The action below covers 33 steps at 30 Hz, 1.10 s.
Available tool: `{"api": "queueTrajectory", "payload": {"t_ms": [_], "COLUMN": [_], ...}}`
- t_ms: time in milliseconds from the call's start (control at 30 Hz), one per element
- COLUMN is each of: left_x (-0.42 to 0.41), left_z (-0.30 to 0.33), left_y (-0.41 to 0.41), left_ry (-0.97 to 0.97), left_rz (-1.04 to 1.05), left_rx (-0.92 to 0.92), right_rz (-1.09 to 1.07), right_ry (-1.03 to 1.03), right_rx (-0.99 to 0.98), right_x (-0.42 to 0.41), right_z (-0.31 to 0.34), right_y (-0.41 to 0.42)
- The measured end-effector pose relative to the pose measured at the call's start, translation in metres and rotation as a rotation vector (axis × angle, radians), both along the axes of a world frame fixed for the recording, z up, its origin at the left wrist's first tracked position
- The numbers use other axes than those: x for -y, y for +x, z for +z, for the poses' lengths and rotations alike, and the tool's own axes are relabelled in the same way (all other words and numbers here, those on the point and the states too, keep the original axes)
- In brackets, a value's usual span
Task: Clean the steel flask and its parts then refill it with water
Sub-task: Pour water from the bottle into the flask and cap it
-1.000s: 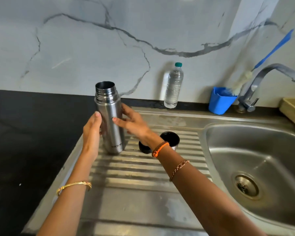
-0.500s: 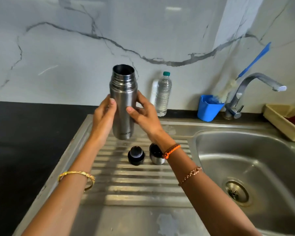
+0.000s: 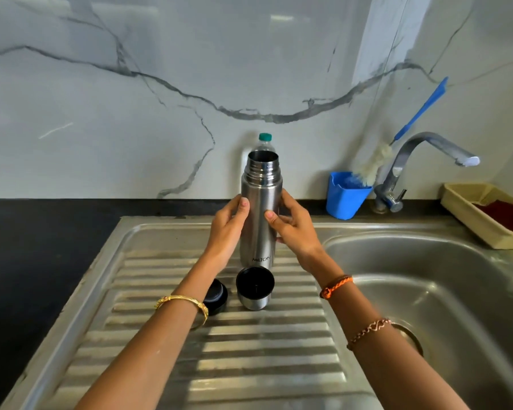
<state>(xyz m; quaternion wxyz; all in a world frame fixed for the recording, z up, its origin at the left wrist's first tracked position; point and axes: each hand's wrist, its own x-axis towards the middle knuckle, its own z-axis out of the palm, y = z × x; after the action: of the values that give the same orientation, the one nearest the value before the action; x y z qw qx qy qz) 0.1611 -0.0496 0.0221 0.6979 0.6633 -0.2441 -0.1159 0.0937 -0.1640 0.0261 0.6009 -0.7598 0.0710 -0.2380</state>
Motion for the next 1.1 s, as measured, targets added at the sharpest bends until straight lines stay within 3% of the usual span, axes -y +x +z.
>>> {"api": "queueTrajectory", "payload": {"t_ms": [600,967,1100], "left_x": [-0.021,-0.028,-0.029], "left_z": [-0.016,-0.023,-0.018], "left_y": [-0.021,-0.019,-0.015], "left_ry": [-0.009,0.023,-0.045], "left_rz": [0.024,0.063,0.156], "left_rx": [-0.011,0.039,0.057], "right_rz": [0.04,0.036,-0.111], "right_ry": [-0.003,0.13,0.251], "right_rx": [-0.021,-0.079,-0.01], "right_x": [-0.019,-0.017,-0.001], "right_z": [-0.019,-0.019,-0.008], "right_y": [-0.019,-0.029,-0.024]}}
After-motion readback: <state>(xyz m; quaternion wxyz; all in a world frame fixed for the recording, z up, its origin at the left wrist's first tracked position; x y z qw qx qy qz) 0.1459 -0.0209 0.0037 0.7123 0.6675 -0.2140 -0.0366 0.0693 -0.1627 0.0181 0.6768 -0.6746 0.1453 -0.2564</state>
